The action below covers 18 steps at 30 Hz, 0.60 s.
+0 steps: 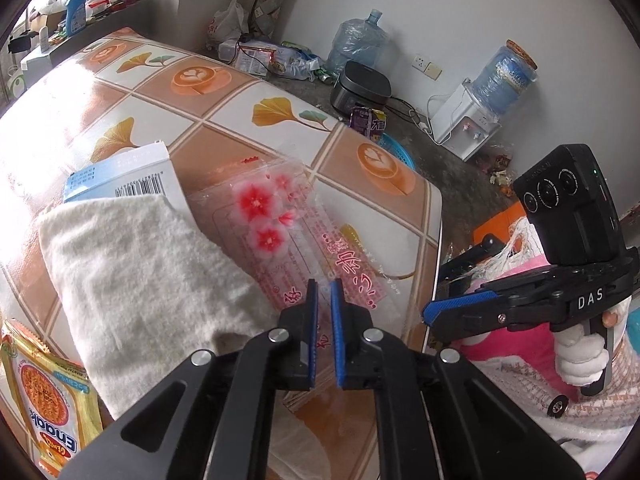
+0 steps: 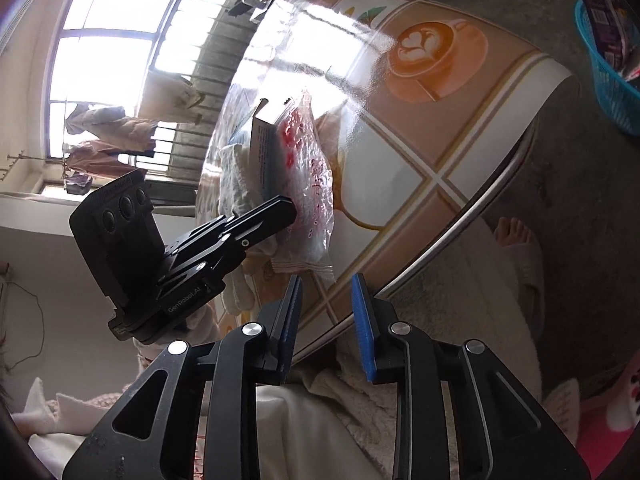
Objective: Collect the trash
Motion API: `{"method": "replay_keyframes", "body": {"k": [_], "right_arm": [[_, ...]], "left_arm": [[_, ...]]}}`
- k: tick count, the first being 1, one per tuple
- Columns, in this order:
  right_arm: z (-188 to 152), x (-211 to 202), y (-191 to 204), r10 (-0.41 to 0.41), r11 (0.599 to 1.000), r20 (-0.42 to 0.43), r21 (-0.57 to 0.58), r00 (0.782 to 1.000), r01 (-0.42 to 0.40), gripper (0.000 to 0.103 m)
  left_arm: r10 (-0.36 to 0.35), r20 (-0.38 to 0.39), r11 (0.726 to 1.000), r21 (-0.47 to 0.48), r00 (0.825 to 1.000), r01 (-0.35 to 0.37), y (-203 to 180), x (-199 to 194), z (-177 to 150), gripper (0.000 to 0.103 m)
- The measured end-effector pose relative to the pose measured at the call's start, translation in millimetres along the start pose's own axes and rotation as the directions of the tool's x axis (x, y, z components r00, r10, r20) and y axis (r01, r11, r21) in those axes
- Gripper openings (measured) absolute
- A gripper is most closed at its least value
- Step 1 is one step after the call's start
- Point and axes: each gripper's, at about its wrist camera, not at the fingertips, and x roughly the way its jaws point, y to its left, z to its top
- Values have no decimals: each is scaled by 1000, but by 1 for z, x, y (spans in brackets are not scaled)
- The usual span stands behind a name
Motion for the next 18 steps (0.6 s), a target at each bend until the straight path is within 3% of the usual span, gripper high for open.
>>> {"method": "replay_keyframes", "body": {"k": [8, 11, 18], "right_arm": [[3, -6, -1, 124, 992, 36, 27, 992, -125, 25], [6, -11, -2, 82, 996, 63, 16, 995, -83, 25], [14, 0, 3, 104, 994, 70, 8, 992, -105, 21]], "left_arm": [[-8, -4, 1000, 10, 1000, 8, 0, 2, 3, 5], [-8, -7, 1000, 14, 1000, 9, 0, 2, 4, 5], [-15, -9, 1000, 19, 1000, 15, -1, 3, 5, 5]]}}
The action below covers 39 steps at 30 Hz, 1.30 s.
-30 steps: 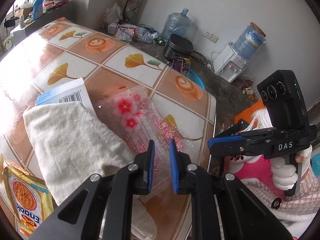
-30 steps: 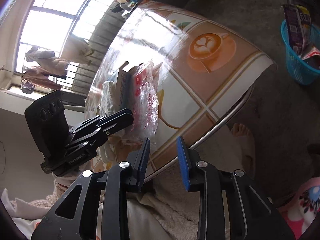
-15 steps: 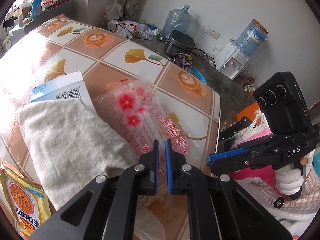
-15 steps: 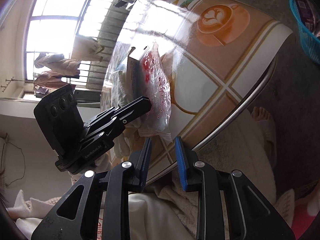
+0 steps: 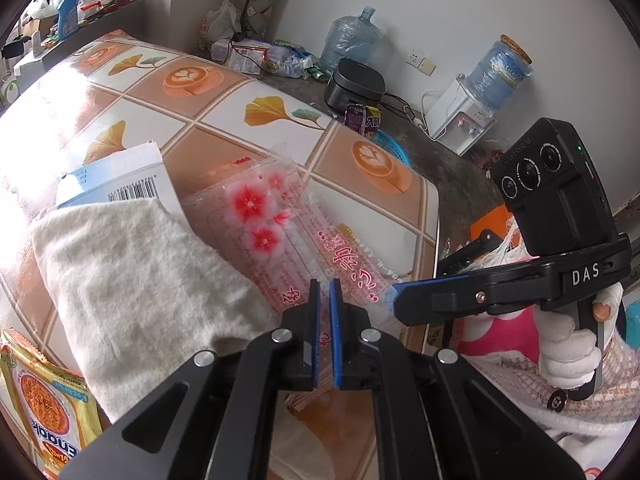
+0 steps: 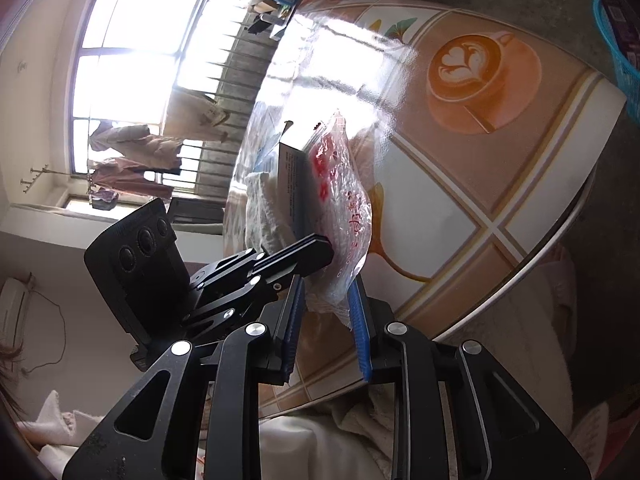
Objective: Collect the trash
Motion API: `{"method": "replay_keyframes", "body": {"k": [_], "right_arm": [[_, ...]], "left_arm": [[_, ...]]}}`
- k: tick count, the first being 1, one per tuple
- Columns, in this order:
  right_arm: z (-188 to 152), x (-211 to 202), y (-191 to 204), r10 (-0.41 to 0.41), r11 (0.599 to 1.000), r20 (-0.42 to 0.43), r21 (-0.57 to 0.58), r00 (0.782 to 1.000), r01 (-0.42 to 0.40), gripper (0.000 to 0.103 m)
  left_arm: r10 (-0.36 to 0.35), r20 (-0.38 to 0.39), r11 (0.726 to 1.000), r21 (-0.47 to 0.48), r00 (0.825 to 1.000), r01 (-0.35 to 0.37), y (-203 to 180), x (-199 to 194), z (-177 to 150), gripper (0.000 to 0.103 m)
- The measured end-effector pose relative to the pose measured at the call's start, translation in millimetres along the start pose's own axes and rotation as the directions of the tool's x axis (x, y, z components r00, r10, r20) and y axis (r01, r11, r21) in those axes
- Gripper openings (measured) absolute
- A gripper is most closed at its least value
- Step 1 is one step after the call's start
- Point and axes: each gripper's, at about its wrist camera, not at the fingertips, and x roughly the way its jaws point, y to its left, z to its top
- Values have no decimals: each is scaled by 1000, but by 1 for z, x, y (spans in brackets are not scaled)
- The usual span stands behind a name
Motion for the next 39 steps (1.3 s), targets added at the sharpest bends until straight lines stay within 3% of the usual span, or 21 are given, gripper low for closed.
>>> {"method": "replay_keyframes", "body": {"k": [3, 17, 24, 28, 34, 39], "right_arm": [[4, 2, -2, -30, 1000, 22, 4, 999, 30, 13], [3, 0, -3, -19, 1000, 63, 12, 998, 18, 0], [6, -3, -4, 1, 1000, 91, 10, 996, -2, 0], [8, -4, -1, 2, 1000, 107, 3, 994, -2, 0], [9, -2, 2, -8, 1000, 118, -16, 993, 10, 0], [7, 3, 0, -16, 1000, 115, -18, 993, 18, 0]], "left_arm": [[-7, 1, 1000, 0, 1000, 7, 1, 0, -1, 5], [-59, 30, 998, -30, 998, 59, 12, -8, -3, 5], [-76, 95, 995, -62, 993, 82, 21, -29, 1, 5], [-69, 160, 993, -80, 985, 83, 26, -53, 3, 11], [23, 298, 990, -136, 954, 19, 44, -113, -9, 33], [198, 358, 958, -268, 913, -103, 81, -164, -37, 53]]}}
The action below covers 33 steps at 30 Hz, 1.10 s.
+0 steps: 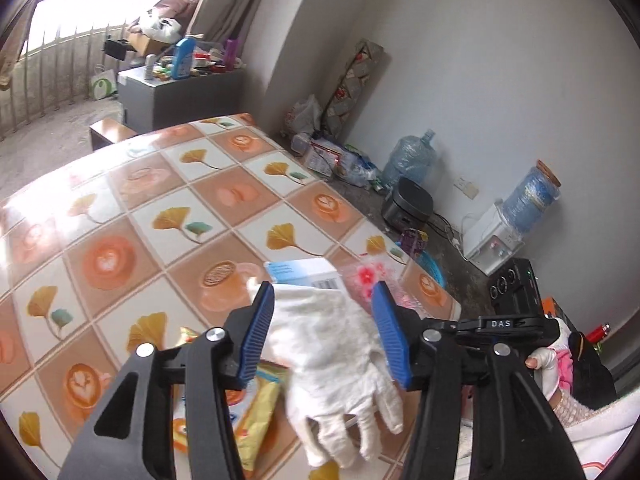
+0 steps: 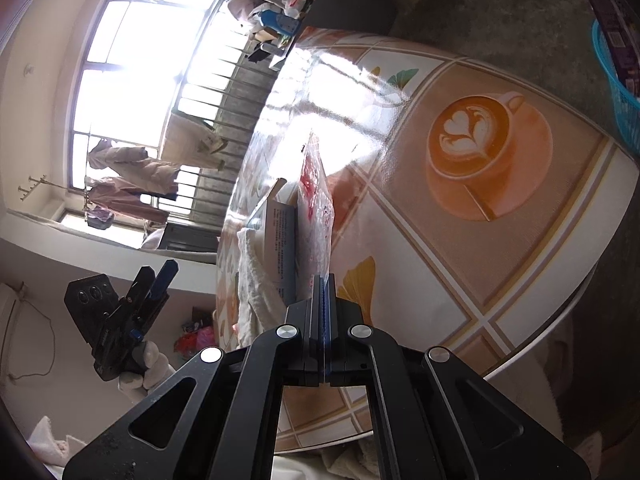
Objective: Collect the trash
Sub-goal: 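Grasp the yellow Enaak packet with the left gripper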
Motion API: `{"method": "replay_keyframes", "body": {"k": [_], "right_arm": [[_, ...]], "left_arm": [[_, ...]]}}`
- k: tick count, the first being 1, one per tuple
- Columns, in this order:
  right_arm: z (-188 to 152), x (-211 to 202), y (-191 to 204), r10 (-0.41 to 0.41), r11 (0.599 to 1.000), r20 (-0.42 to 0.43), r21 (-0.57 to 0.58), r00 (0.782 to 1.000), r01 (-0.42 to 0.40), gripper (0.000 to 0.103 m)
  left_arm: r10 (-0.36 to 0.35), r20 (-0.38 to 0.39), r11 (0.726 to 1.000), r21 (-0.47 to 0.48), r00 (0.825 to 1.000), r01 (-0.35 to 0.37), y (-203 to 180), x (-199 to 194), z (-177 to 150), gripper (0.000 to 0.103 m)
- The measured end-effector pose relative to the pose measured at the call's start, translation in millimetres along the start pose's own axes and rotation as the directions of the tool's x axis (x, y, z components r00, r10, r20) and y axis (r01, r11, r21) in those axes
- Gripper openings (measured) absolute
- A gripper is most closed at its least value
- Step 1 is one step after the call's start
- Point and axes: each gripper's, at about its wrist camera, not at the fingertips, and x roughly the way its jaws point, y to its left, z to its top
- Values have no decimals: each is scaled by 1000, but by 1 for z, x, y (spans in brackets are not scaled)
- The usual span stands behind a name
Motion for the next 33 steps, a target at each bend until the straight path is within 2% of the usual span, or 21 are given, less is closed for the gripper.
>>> {"method": "replay_keyframes", "body": {"k": [3, 5, 7, 9, 12, 18, 21, 24, 28, 30, 33], "right_arm": [[0, 2, 0, 2, 1000, -4, 4, 1000, -2, 0], [0, 1, -1, 2, 1000, -7, 8, 1000, -2, 0], [0, 0, -1, 2, 1000, -10, 9, 1000, -1, 0], [0, -1, -1, 0, 1000, -12, 9, 1000, 0, 0], [2, 0, 2, -4, 1000, -11, 9, 1000, 4, 0], [3, -3, 1, -9, 1000, -6, 12, 1000, 9, 0], [3, -4, 0, -10, 1000, -3, 16, 1000, 10, 0], [3, -3, -2, -9, 1000, -8, 24, 1000, 9, 0], [2, -2, -2, -9, 1000, -14, 27, 1000, 9, 0], [2, -2, -2, -9, 1000, -14, 30, 1000, 9, 0], [2, -2, -2, -9, 1000, -14, 30, 1000, 10, 0]], "left_arm": [[96, -6, 993, -70, 995, -96, 30, -14, -10, 68], [159, -43, 982, -99, 986, -163, 43, -16, -22, 72], [176, -94, 975, -120, 980, -187, 52, -8, -34, 76], [176, -136, 975, -111, 975, -192, 53, 4, -46, 79], [222, -168, 971, -49, 960, -233, 46, 21, -55, 79], [243, -173, 970, 58, 954, -237, 35, 37, -53, 79], [198, -214, 976, 132, 957, -173, 26, 38, -59, 79], [204, -228, 963, 220, 952, -154, 16, 39, -69, 80], [246, -247, 934, 319, 938, -161, 7, 48, -82, 80], [271, -262, 927, 331, 926, -177, 9, 56, -86, 81], [263, -248, 933, 312, 932, -181, 13, 56, -85, 78]]}}
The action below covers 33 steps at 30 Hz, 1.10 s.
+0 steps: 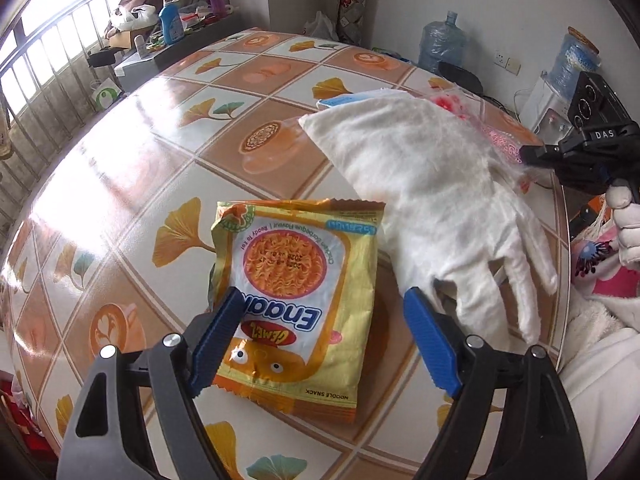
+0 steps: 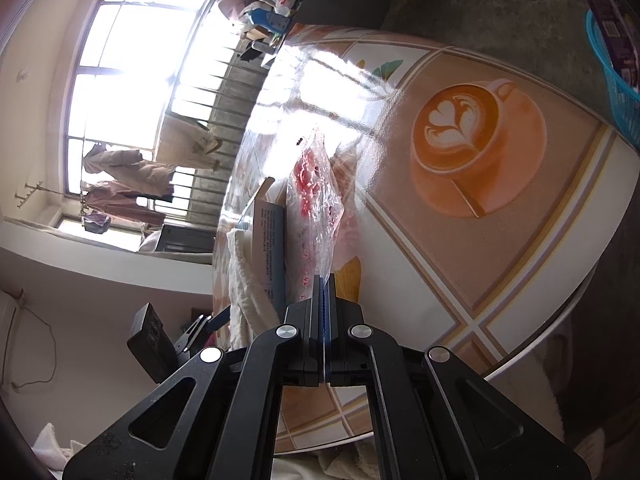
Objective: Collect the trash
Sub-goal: 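Grasp the yellow Enaak packet with the left gripper, then lift the yellow packet with the left gripper while the right gripper lifts the clear bag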
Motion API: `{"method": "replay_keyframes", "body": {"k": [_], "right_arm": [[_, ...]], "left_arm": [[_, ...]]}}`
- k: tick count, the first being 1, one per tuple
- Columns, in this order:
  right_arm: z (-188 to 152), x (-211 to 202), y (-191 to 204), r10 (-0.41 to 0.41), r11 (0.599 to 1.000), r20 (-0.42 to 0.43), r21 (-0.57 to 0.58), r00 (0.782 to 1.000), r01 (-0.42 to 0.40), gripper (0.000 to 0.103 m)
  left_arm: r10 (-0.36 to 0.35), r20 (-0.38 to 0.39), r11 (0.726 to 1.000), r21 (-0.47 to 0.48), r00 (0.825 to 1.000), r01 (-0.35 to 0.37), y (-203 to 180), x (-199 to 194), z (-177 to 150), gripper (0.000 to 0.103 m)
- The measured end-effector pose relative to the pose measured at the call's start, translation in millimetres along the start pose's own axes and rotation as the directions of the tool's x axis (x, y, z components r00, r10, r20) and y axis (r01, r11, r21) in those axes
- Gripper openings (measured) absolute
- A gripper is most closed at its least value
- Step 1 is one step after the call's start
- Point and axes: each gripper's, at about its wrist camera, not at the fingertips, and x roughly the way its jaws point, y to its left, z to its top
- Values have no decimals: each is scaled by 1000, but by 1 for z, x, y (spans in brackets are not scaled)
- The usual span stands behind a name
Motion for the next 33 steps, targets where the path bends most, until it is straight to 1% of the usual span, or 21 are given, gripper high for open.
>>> {"method": "replay_keyframes", "body": {"k": [4, 6, 7, 9, 10, 13, 15, 16, 18, 21, 28, 33], "right_arm": [[1, 0, 0, 1, 1000, 1, 0, 1000, -1, 0], [1, 0, 0, 1, 1000, -1, 0, 1000, -1, 0], [1, 0, 0, 2, 1000, -2, 1, 1000, -2, 0], [1, 1, -1, 2, 1000, -5, 3, 1000, -2, 0], [1, 1, -1, 3, 1000, -6, 4, 1000, -3, 0], [2, 1, 0, 6, 1000, -4, 5, 1000, -6, 0], [2, -1, 0, 10, 1000, 1, 2, 1000, -10, 0], [2, -2, 0, 12, 1000, 3, 2, 1000, -12, 0], [2, -4, 0, 19, 1000, 8, 3, 1000, -19, 0], [2, -8, 0, 28, 1000, 16, 5, 999, -29, 0], [1, -13, 1, 46, 999, 39, 6, 998, -46, 0], [0, -14, 3, 51, 999, 56, 3, 997, -51, 0]], "left_arm": [[16, 16, 1000, -13, 1000, -16, 6, -1, 2, 67], [8, 20, 1000, -27, 1000, -8, 9, -1, 3, 62], [-4, 25, 999, -35, 1000, 5, 10, -2, 3, 60], [-31, 34, 998, -47, 999, 32, 12, -3, 5, 51], [-43, 38, 998, -49, 998, 45, 12, -3, 5, 48], [-91, 54, 993, -75, 994, 95, 15, -4, 6, 36], [-134, 57, 984, -108, 989, 140, 20, -3, 8, 21], [-146, 58, 980, -125, 988, 153, 20, -3, 8, 19], [-153, 64, 977, -143, 986, 161, 22, -3, 8, 11], [-156, 78, 971, -172, 985, 167, 27, -5, 8, 6], [-131, 142, 964, -211, 981, 159, 37, -21, 14, 3], [-109, 205, 963, -221, 973, 155, 42, -39, 21, 2]]}}
